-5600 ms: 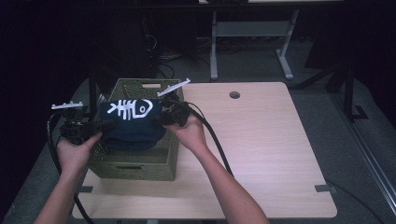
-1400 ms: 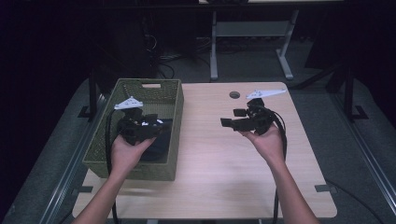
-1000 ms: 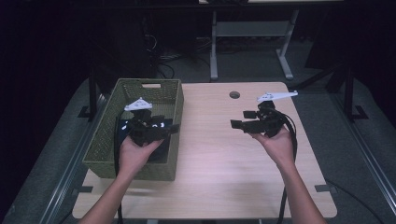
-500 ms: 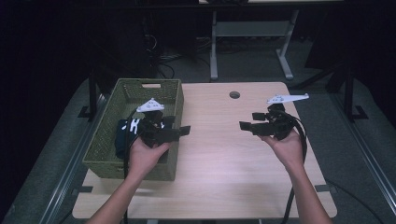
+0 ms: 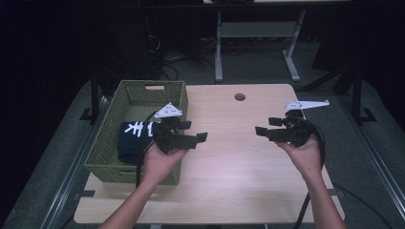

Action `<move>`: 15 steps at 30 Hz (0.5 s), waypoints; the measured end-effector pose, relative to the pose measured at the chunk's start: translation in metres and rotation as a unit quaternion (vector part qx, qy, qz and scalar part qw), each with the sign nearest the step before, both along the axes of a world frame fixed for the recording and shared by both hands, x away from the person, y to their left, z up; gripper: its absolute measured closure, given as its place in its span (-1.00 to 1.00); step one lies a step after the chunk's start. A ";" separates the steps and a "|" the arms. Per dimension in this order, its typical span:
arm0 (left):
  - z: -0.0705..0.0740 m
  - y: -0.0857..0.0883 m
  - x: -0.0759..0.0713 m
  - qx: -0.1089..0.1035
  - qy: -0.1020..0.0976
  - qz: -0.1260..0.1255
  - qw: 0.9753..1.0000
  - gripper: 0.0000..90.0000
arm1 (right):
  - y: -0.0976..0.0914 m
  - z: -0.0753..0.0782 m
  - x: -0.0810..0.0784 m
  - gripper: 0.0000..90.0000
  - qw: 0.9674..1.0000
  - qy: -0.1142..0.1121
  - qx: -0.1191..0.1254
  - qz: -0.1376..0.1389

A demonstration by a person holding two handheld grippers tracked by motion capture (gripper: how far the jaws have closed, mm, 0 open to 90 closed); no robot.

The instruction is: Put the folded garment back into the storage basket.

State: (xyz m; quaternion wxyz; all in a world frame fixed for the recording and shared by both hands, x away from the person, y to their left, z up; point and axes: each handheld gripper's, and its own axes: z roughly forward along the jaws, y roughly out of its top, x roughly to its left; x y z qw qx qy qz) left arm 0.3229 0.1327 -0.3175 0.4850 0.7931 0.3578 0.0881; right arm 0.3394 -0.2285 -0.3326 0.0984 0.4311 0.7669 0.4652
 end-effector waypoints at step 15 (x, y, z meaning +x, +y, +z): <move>-0.005 -0.036 -0.016 -0.004 -0.002 -0.034 0.999 -0.52 | -0.031 -0.010 -0.015 -0.42 1.000 0.005 -0.006 -0.028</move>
